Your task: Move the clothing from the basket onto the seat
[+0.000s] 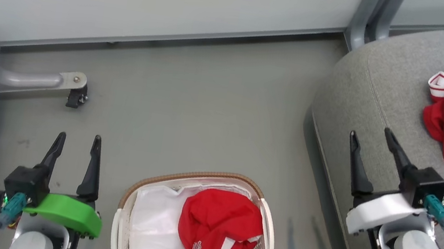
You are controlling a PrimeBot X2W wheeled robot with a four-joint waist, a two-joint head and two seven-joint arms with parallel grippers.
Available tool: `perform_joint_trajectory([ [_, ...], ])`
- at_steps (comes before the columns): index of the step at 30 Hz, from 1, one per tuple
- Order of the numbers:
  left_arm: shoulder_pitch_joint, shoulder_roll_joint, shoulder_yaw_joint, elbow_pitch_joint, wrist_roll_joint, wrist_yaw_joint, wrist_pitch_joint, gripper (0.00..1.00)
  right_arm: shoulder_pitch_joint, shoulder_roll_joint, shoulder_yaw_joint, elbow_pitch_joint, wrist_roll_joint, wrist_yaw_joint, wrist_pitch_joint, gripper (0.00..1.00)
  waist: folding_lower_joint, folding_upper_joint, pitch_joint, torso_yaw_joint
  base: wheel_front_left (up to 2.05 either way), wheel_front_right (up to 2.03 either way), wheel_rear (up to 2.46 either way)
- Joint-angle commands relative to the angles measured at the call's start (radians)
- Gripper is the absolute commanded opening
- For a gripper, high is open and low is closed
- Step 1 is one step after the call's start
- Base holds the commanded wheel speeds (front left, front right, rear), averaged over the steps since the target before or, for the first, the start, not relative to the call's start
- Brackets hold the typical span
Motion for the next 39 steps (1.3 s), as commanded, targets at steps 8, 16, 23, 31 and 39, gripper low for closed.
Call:
perform_joint_trajectory([
  [8,0.098,-0.02,0.057,0.008,0.025,-0.004,0.001,1.0,0.106,0.015,0.007,0.015,0.011,-0.001,0.0,1.0,0.0001,0.0,-0.108,0.038,0.0,0.0,0.0],
  [16,0.169,-0.028,0.063,-0.001,0.028,-0.004,0.001,1.0,0.164,0.016,0.007,0.023,0.017,-0.001,0.0,1.0,0.0001,0.0,-0.145,0.039,0.0,0.0,0.0],
  [23,0.186,-0.033,0.062,0.017,0.007,-0.004,0.001,1.0,0.178,0.016,0.004,0.034,0.018,-0.001,0.0,1.0,0.0001,0.0,-0.135,0.037,0.0,0.0,0.0],
  [31,0.085,-0.035,-0.017,0.028,-0.008,-0.004,0.001,1.0,0.084,0.023,0.025,-0.005,0.009,-0.001,0.0,1.0,0.0001,0.0,0.0,-0.012,0.0,0.0,0.0],
  [39,-0.042,0.006,-0.135,0.073,-0.062,-0.004,0.001,1.0,-0.02,0.032,0.042,-0.052,0.024,-0.001,0.0,1.0,0.0001,0.0,0.16,-0.097,0.0,0.0,0.0],
])
